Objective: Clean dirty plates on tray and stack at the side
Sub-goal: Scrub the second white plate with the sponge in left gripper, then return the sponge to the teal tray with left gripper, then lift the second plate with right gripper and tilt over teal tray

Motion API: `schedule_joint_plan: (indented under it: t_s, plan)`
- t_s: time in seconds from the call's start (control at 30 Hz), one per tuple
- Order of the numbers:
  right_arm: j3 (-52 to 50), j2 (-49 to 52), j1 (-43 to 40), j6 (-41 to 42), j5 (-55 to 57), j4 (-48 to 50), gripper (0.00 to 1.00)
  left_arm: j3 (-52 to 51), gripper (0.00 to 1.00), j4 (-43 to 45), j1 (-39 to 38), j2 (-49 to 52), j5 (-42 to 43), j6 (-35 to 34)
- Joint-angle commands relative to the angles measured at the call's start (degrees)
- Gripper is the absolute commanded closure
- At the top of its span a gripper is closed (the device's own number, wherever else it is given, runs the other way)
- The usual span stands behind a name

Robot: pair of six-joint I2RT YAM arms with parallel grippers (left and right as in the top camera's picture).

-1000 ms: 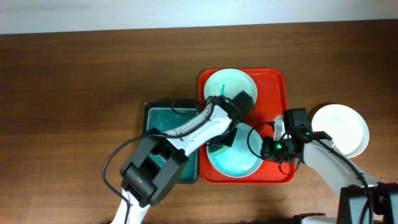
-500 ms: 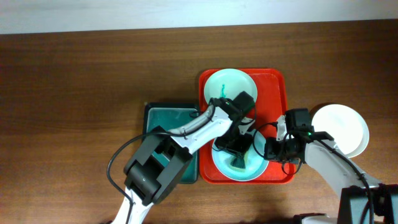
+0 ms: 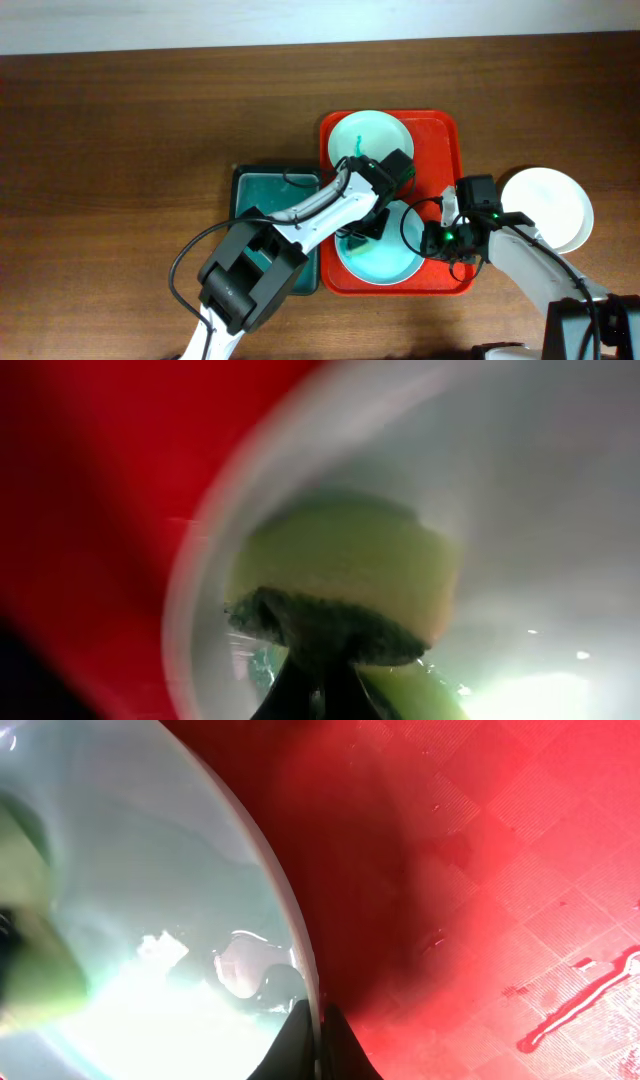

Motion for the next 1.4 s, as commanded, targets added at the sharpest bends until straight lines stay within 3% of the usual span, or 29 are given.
schedule_joint_plan:
  t_s: [0.0,0.07,0.2,0.3,0.43,0.5,0.57,0.77,0.8,0.83,0.87,0.9,1.07,1.17,1.2,1.23,1.37]
  plan:
    - [-0.59,0.31,-0.44,0.26,4.42,-0.76,0.96,-2.03,1.00,-1.55,2.89,3.48,-17.05,-1.16]
    - [-0.59,0.31,-0.44,0.26,4.42,-0.83,0.96,-0.55,1.00,-3.61,2.89,3.45,-13.94,-1.16]
    - [-0.59,0.31,-0.44,0.24,4.42,-1.22,0.96,9.40,1.00,-11.41,3.10,1.05,6.12,-0.13]
    - [-0.59,0.31,-0.44,0.24,4.44,-1.49,0.96,12.31,1.00,-12.92,4.76,-6.58,17.35,3.63]
    - [-0.59,0.31,-0.44,0.24,4.44,-1.42,0.96,12.28,1.00,-17.22,10.73,-14.88,7.45,4.22]
    - [-0.59,0.31,-0.44,0.24,4.44,-1.46,0.96,11.50,1.00,-19.91,14.93,-15.45,-1.99,4.20]
    - [-0.59,0.31,-0.44,0.22,4.44,-1.46,0.96,6.91,1.00,-18.12,17.90,-15.45,-5.60,4.20]
    - [-0.59,0.31,-0.44,0.22,4.44,-1.44,0.96,-14.58,1.00,-2.14,25.03,-15.45,2.16,4.20]
    - [-0.59,0.31,-0.44,0.22,4.44,-1.44,0.96,-14.91,0.90,-1.51,25.00,-15.45,2.34,4.20]
    - [-0.59,0.31,-0.44,0.22,4.42,-1.44,0.96,-14.84,0.65,-1.18,25.00,-15.54,2.56,4.22]
    - [-0.59,0.31,-0.44,0.24,4.37,-1.66,0.96,-14.75,0.53,-1.22,25.00,-15.69,2.56,4.22]
    - [-0.22,0.28,-0.44,0.24,3.93,-2.80,0.96,-14.51,0.48,-1.55,25.09,-15.91,2.58,4.22]
    - [13.66,0.24,-0.42,-0.02,4.02,-21.68,0.96,-7.61,0.46,-9.14,26.82,-20.09,2.97,4.24]
    - [25.18,0.24,-0.15,-1.46,3.98,-30.84,0.96,-2.12,0.31,-13.66,29.55,-25.51,2.99,4.22]
    - [28.28,0.24,0.57,-1.46,3.89,-32.37,0.96,-0.76,0.22,-14.32,30.93,-27.98,3.13,4.20]
    - [30.86,0.24,2.43,-1.44,2.91,-32.85,0.96,0.04,0.00,-14.38,32.33,-30.67,3.26,4.20]
    - [32.15,0.61,14.71,3.85,1.42,-26.88,0.96,0.26,0.01,-14.45,36.06,-37.90,3.06,4.22]
